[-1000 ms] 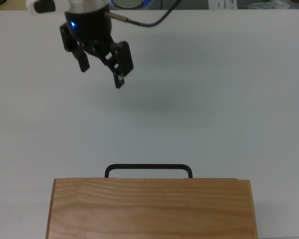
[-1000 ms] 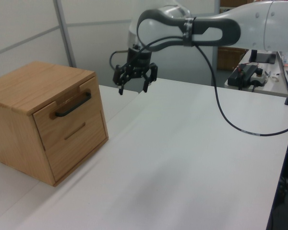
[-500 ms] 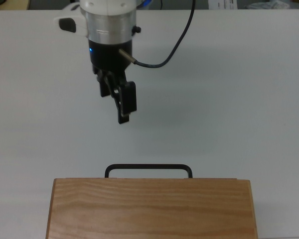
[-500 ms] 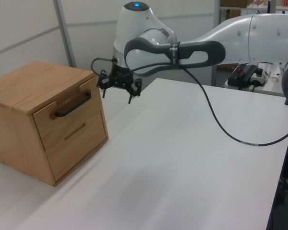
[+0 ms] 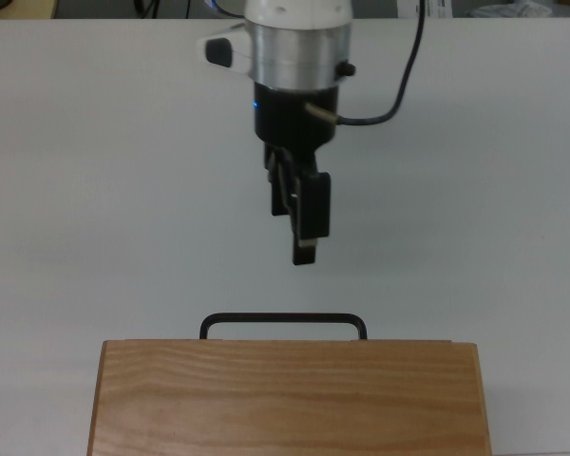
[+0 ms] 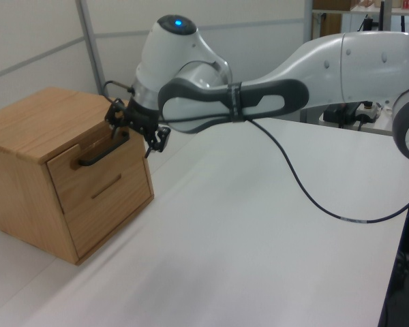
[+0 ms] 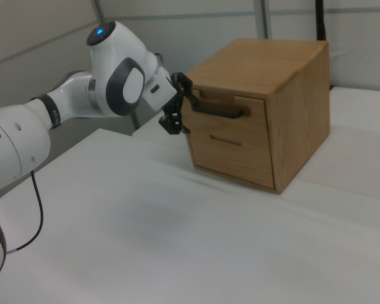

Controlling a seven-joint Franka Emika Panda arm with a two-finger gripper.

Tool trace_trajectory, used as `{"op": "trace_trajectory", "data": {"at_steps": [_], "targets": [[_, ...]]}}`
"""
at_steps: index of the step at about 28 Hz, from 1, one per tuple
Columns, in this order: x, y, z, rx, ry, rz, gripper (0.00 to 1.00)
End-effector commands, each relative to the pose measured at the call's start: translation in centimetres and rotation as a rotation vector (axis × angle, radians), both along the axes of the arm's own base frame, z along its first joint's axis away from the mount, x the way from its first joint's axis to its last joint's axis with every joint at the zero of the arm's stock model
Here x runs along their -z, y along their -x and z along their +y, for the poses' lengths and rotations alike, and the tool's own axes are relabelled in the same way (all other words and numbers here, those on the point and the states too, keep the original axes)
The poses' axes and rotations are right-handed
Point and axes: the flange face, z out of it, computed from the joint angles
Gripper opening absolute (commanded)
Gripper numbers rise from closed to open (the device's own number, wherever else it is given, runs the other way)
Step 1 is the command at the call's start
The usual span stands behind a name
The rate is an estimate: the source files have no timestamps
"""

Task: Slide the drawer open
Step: 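Close the gripper around the black drawer handle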

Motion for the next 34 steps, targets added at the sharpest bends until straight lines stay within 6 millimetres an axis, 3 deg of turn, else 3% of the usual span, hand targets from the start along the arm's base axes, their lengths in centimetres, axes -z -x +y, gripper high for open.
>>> {"op": "trace_trajectory", "data": {"at_steps": [1, 9, 20, 24, 25, 30, 34], "targets": [[0.9, -2.2, 0.5, 0.042, -0.02, -0.071, 1.0], [1.9, -4.3, 0.0, 0.048, -0.024, -0.1, 1.0], [4.5, -5.9, -0.1, 0.036, 0.019, -0.12, 0.77], [5.1, -6.1, -0.1, 0.037, 0.021, -0.113, 0.59], [5.1, -6.1, 0.1, 0.034, 0.021, -0.113, 0.49], [5.5, -6.2, 0.8, 0.024, 0.034, -0.111, 0.2], [5.1, -6.1, 1.1, 0.032, 0.04, -0.123, 0.1]]}}
